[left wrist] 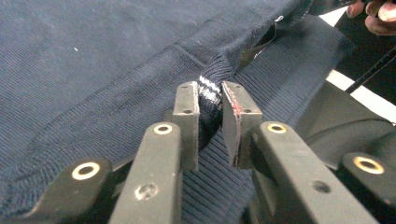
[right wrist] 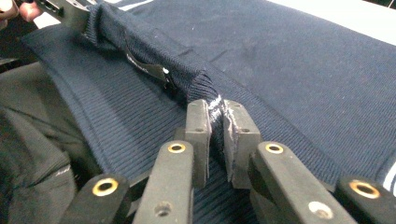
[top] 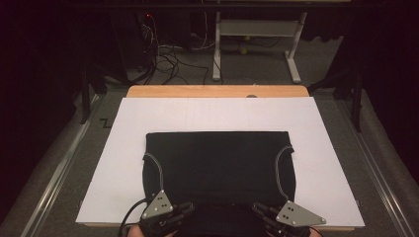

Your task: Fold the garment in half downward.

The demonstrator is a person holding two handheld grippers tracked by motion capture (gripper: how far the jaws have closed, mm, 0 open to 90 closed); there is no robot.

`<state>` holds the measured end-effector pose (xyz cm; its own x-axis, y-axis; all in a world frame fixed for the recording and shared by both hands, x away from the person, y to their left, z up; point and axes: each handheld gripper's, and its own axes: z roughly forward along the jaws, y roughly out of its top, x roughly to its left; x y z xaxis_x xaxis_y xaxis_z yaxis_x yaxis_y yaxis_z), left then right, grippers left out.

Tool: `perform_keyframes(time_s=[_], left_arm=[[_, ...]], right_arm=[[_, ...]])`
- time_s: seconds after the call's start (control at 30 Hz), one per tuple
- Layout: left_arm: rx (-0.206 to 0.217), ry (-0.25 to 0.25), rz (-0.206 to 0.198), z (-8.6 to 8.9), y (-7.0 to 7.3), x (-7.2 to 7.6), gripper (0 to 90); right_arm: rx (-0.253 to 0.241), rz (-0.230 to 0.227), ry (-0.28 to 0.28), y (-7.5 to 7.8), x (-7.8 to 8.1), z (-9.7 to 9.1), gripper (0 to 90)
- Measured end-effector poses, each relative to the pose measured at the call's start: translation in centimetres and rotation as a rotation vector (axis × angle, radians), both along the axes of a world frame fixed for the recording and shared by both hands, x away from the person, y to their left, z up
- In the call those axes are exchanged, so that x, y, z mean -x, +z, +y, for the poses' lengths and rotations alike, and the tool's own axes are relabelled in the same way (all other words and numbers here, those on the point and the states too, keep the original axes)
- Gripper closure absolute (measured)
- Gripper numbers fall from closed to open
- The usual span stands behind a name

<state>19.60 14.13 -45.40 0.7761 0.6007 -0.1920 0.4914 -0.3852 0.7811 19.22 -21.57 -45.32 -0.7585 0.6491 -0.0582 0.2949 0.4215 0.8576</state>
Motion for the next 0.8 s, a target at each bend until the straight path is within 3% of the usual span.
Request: perform_keyframes(time_s=[0.17, 0.23, 0.33, 0.4, 0.5, 0.8], left_arm=[[0.001, -0.017, -0.002, -0.1, 0.0, 1.0, 71.0], [0.008, -0.027, 0.0, 0.1, 0.0, 1.2, 68.0], [0.014, 0.003, -0.023, 0.4, 0.3, 1.2, 61.4], [0.028, 0.031, -0.025, 0.8, 0.3, 0.7, 56.1], [0.016, 0.051, -0.03, 1.2, 0.0, 0.0, 52.8], [0.031, 0.13, -0.064, 3.2, -0.6, -3.7, 37.3]], right_arm=[[0.004, 0.002, 0.001, -0.1, 0.7, -0.3, 81.6], [0.0, 0.012, 0.003, -0.1, 0.9, -0.4, 76.8], [-0.018, 0.006, -0.004, -0.1, 1.0, -0.6, 70.1], [-0.029, -0.003, -0.021, -0.2, 0.9, -0.7, 64.3], [-0.031, -0.006, -0.063, -0.4, 0.2, -0.8, 55.4], [-0.066, -0.003, -0.211, -1.2, -2.8, -2.5, 37.4]])
